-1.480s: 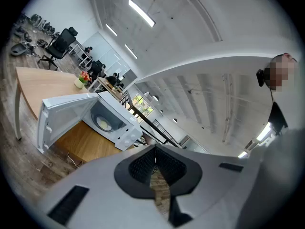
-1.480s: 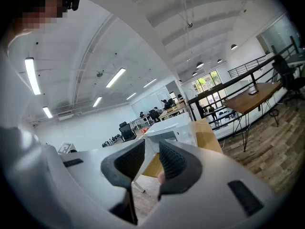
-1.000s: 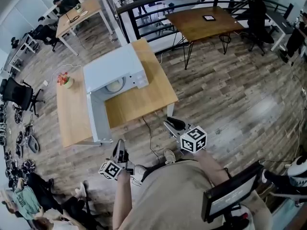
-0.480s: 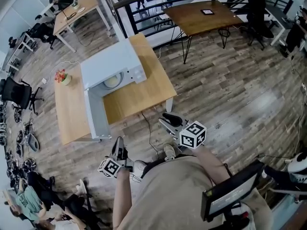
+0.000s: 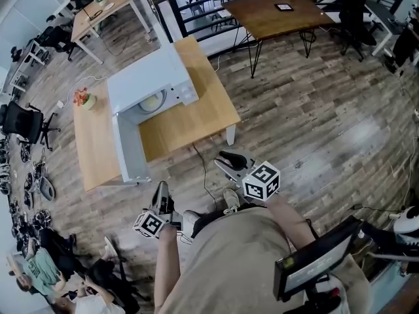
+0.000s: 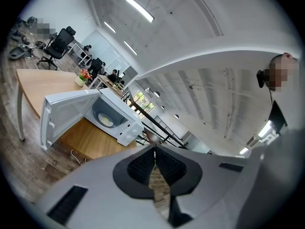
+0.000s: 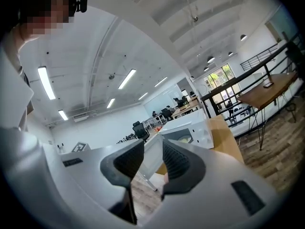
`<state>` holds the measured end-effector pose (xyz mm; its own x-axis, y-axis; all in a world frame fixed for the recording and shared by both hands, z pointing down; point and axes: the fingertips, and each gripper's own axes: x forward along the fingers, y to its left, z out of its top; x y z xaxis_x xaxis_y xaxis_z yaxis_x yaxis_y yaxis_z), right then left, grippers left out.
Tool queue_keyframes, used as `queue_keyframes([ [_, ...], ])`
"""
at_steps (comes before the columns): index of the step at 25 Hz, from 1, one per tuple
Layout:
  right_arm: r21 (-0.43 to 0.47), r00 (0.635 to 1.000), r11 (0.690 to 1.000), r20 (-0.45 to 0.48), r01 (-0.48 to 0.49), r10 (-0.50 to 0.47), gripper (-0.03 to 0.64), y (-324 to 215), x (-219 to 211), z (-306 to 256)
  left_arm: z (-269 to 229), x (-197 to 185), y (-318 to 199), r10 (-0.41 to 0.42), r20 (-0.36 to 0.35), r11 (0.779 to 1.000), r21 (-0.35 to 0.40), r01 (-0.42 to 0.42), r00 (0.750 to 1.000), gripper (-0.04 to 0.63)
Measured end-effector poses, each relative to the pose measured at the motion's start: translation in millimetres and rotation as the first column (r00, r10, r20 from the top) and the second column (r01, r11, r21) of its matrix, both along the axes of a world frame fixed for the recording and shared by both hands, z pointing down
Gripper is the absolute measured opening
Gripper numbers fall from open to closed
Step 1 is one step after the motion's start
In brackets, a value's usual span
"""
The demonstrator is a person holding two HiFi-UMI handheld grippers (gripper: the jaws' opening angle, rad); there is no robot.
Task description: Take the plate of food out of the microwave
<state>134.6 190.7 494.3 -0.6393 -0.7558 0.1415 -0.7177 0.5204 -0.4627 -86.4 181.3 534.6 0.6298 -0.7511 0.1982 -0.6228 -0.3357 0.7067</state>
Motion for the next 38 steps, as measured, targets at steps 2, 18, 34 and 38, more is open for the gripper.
queue_keyframes([
  [2, -0.004, 1.0, 1.0, 0.006, 0.006, -0.006, 0.108, 0.7, -1.6, 1.6, -0.3, -0.3, 2.9, -0.002, 0.0, 1.0, 0.0, 0.002, 1.0, 0.005],
  [18, -0.1, 0.994, 0.995, 0.111, -0.003, 0.014, 0.108, -13.2, -44.5, 23.4, 11.2, -53.8, 5.9, -0.034, -0.003, 0.999, -0.022, 0.034, 0.999, 0.005],
  [34, -0.118, 0.99, 0.991, 0.114, -0.064, 0.077, 0.107, -86.1, -139.9, -9.5, -11.9, -120.9, -52.6, 0.072, 0.022, 0.995, 0.066, -0.074, 0.997, 0.005],
  [38, -0.149, 0.989, 0.986, 0.116, -0.078, 0.095, 0.107, -105.4, -165.9, -4.5, -10.4, -144.5, -60.7, 0.071, -0.011, 0.995, 0.076, -0.07, 0.997, 0.005],
])
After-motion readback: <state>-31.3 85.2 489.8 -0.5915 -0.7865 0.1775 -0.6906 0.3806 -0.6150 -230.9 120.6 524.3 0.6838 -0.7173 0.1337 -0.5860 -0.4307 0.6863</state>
